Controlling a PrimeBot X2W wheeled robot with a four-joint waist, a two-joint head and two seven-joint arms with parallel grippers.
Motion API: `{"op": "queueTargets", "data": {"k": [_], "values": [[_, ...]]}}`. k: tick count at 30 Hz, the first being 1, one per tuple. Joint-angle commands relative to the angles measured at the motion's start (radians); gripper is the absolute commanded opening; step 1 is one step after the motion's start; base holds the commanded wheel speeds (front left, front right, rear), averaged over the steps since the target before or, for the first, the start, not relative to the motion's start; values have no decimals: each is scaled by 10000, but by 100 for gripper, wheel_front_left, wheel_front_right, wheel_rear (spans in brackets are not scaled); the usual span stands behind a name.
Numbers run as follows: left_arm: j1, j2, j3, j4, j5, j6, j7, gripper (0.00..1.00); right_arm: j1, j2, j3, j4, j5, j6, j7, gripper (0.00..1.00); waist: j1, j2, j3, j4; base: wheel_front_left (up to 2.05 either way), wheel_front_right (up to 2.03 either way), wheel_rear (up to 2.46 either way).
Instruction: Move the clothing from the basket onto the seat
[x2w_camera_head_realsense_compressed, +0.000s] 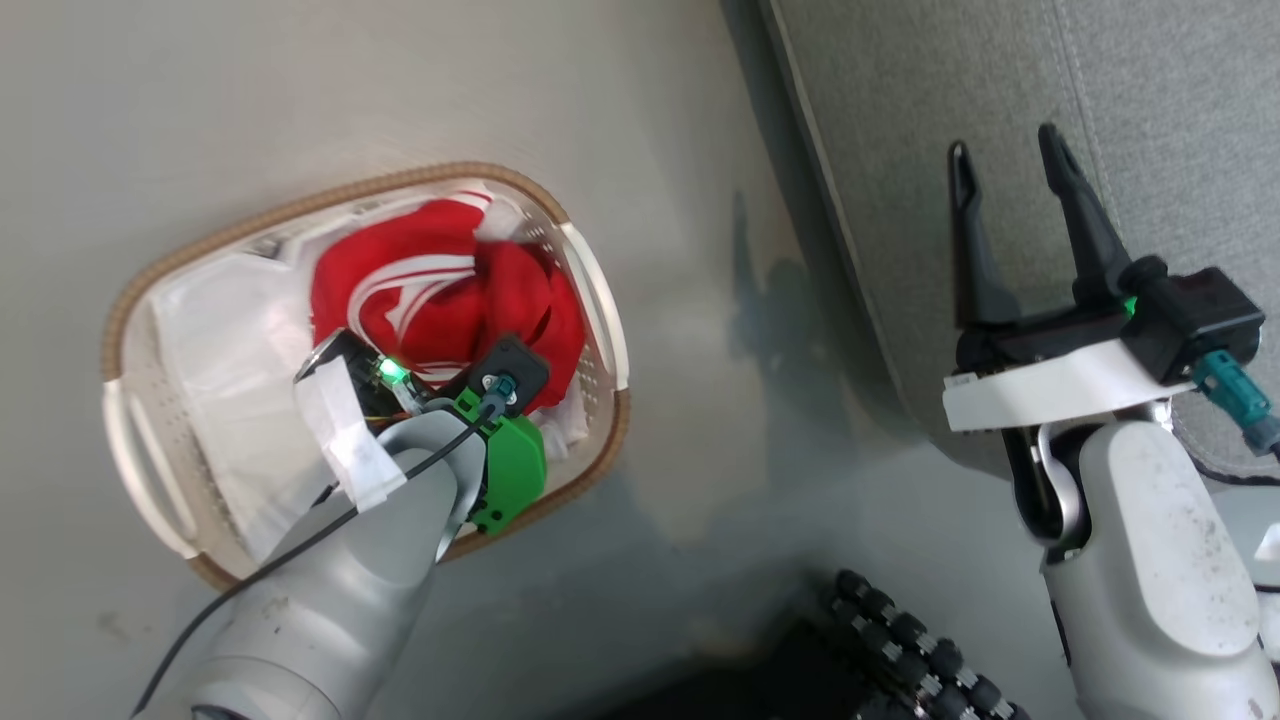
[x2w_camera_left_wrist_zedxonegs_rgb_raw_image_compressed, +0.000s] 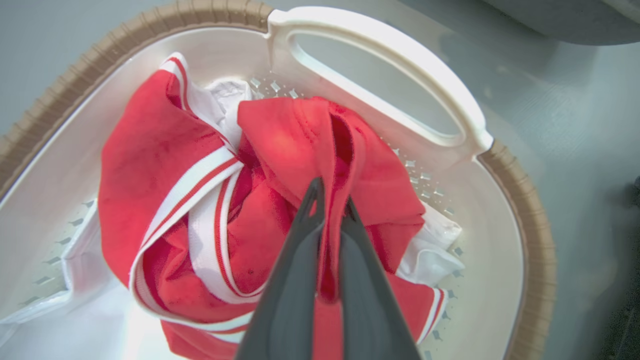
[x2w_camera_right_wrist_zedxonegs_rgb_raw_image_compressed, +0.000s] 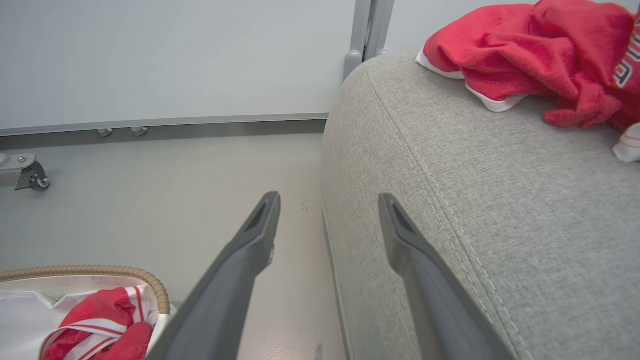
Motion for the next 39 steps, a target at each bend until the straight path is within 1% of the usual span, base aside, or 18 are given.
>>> {"op": "queueTargets", "data": {"k": [1,6,10,16,21,24,30,35,39], "values": [[236,-6,69,-164,-200,-19,-162,0,281,-33,-75,117,-182,-12,-49,100,-1,-1,-1026,708,0,0,0],[611,-31,210,-886,-659,-101,-401,0,727,-36,-300,408,-605,-12,-49,100,-1,-1,-2173,1277,0,0,0],[782,-19,370,-1747,-854,-130,-467,0,1119,-39,-476,664,-840,-12,-49,100,-1,-1,-3093,1664,0,0,0],[1114,563,784,-3716,-952,-149,-467,0,1890,-39,-655,1077,-1063,-12,-50,100,-1,-1,-4596,2046,0,0,0],[1256,1142,918,-5056,-865,-195,-466,0,2458,-39,-652,1333,-1146,-12,-50,100,-1,-1,-5641,2173,0,0,0],[1102,1411,899,-5583,-860,-216,-431,0,2696,-36,-627,1416,-1186,-12,-50,100,-1,-1,-6093,2208,0,0,0],[561,1848,1121,-6419,-1089,-257,69,0,2908,-34,-480,1521,-1223,-11,-50,100,-1,-1,-6801,2201,0,0,0],[24,1968,1257,-6854,-1178,-226,428,0,2889,-33,-185,1561,-1227,-11,-50,100,-1,-1,-7101,2185,0,0,0],[-504,1951,1313,-7043,-1187,-232,706,0,2689,-34,220,1497,-1099,-12,-49,100,-1,-1,-7243,2159,0,0,0]]}}
